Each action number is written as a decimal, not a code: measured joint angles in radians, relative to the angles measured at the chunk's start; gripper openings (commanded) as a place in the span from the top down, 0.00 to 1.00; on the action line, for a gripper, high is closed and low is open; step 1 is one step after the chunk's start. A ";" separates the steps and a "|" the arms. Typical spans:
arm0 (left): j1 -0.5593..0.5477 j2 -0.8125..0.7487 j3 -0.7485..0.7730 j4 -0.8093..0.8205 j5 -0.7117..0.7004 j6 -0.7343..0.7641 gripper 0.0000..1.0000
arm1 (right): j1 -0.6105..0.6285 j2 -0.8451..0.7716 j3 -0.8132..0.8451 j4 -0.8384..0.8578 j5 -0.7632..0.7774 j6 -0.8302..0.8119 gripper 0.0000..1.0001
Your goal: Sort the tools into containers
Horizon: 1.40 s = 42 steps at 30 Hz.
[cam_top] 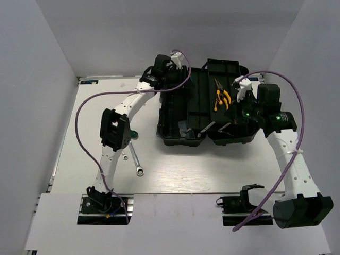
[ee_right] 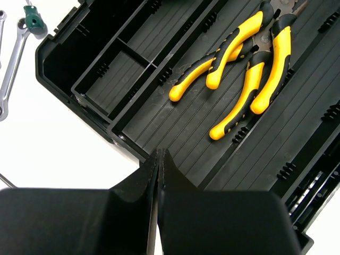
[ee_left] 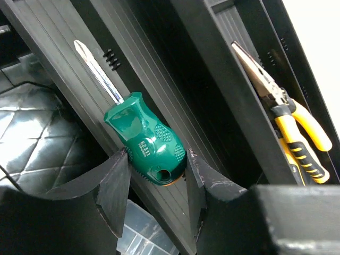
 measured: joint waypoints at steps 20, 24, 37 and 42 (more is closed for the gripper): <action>-0.022 0.031 0.017 0.003 -0.023 -0.028 0.35 | 0.000 0.000 0.000 0.000 0.002 0.000 0.98; -0.024 0.031 0.031 0.003 -0.032 -0.029 0.28 | 0.000 0.000 0.000 0.000 0.001 0.002 0.83; -0.024 -0.094 -0.069 -0.044 -0.133 0.013 0.96 | 0.011 0.025 0.041 -0.057 -0.140 -0.037 0.93; -0.010 -0.611 -0.573 -0.043 -0.310 0.056 0.35 | 0.172 0.158 0.222 -0.097 -0.183 -0.069 0.87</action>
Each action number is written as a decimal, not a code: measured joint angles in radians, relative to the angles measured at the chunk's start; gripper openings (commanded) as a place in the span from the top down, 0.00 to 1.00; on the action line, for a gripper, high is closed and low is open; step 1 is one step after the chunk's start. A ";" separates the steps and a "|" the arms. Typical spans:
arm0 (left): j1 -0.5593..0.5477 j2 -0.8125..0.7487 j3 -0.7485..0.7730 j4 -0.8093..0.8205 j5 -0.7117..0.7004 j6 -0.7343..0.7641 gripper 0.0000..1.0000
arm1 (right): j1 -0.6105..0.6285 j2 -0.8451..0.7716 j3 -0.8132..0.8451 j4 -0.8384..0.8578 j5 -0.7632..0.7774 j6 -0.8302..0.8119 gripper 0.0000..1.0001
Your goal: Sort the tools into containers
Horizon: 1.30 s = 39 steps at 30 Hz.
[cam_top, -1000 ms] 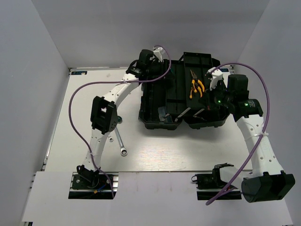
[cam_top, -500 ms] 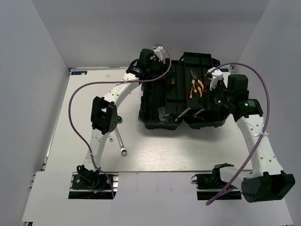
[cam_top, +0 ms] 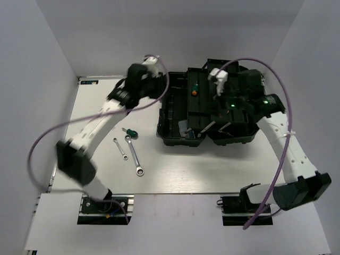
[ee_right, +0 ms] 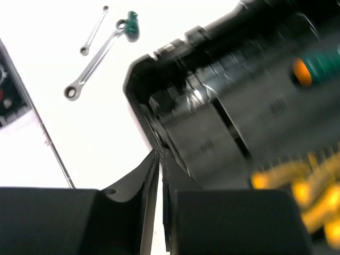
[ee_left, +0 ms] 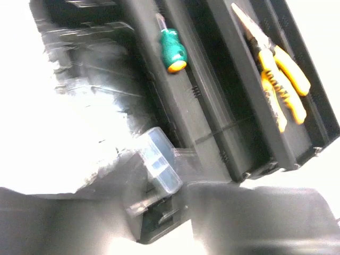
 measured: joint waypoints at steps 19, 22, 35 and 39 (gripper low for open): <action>0.028 -1.085 -0.846 -0.478 -0.587 -0.478 0.06 | 0.671 0.954 0.651 -0.061 0.393 0.116 0.20; 0.028 -1.141 -0.869 -0.518 -0.584 -0.509 0.06 | 0.673 0.980 0.651 -0.039 0.397 0.105 0.20; 0.028 -1.171 -0.875 -0.570 -0.541 -0.539 0.06 | 0.663 1.114 0.653 0.199 0.396 0.081 0.18; 0.028 -1.201 -0.875 -0.571 -0.537 -0.539 0.06 | 0.660 1.174 0.664 0.241 0.412 0.078 0.16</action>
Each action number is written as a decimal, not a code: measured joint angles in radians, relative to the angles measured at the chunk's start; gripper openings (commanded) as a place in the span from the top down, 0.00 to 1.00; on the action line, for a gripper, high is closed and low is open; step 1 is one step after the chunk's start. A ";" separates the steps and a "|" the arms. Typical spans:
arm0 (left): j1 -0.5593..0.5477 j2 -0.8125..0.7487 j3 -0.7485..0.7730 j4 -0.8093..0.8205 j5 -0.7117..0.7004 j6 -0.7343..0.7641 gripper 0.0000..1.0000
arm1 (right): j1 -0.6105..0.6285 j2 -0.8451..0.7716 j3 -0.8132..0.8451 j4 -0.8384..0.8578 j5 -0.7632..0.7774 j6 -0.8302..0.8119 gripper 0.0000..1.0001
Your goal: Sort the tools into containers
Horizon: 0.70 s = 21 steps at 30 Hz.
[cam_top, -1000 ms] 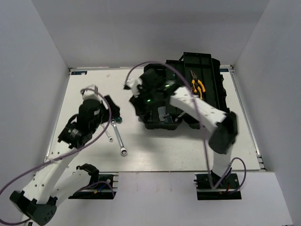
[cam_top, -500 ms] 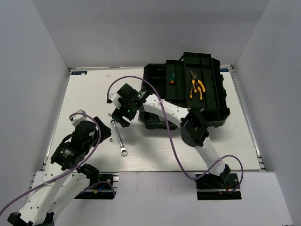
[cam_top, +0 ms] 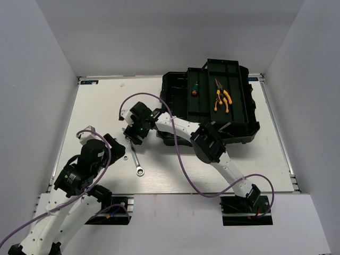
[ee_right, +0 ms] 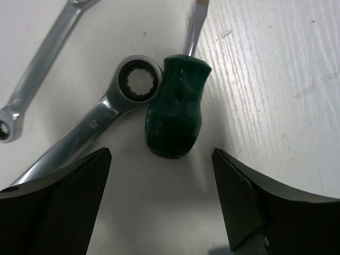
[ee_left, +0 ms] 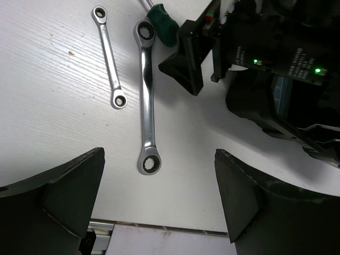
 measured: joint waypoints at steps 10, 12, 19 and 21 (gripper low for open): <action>0.000 0.032 0.000 0.011 0.026 0.000 0.06 | -0.013 0.042 0.023 0.087 0.022 -0.019 0.18; 0.000 0.037 -0.002 0.018 0.029 0.000 0.06 | -0.015 0.055 0.026 0.100 0.021 -0.025 0.19; 0.000 0.037 -0.022 0.030 0.039 0.000 0.06 | -0.019 0.071 0.032 0.153 0.027 -0.040 0.26; 0.000 0.037 -0.028 0.032 0.043 0.000 0.06 | -0.019 0.073 0.032 0.168 0.033 -0.041 0.29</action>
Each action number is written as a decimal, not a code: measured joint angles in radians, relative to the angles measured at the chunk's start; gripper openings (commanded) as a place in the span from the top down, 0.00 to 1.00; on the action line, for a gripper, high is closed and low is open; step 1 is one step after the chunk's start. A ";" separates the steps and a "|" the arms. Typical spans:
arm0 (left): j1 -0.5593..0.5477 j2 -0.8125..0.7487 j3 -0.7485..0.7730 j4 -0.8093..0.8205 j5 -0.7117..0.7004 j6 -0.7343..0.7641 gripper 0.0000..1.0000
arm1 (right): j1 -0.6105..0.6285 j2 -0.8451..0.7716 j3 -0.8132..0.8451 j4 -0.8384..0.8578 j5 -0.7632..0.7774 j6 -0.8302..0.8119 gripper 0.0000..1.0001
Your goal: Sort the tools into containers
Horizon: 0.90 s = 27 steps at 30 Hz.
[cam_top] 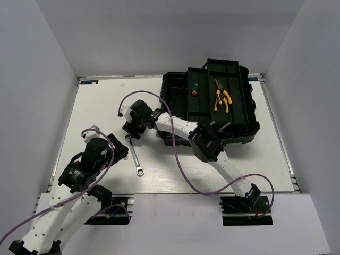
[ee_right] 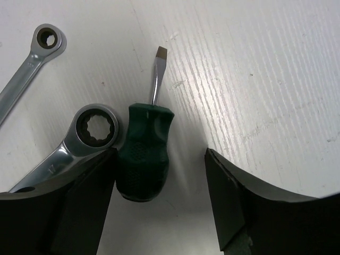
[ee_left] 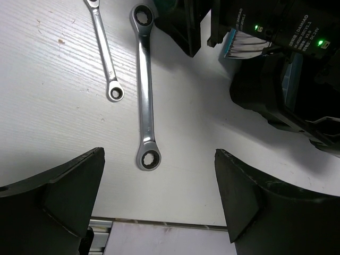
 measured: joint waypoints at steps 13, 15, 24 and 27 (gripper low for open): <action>-0.001 0.082 -0.072 0.039 0.045 0.000 0.06 | 0.003 -0.030 -0.070 0.070 0.013 -0.010 0.94; -0.005 0.125 -0.095 0.060 0.055 0.000 0.09 | 0.002 -0.045 -0.083 0.051 0.020 -0.015 1.00; -0.015 0.243 -0.120 0.139 0.051 0.023 0.28 | -0.021 -0.182 -0.072 -0.137 0.036 -0.026 1.00; -0.016 0.277 -0.121 0.159 0.023 0.023 0.33 | -0.035 -0.267 -0.036 -0.168 0.045 -0.026 1.00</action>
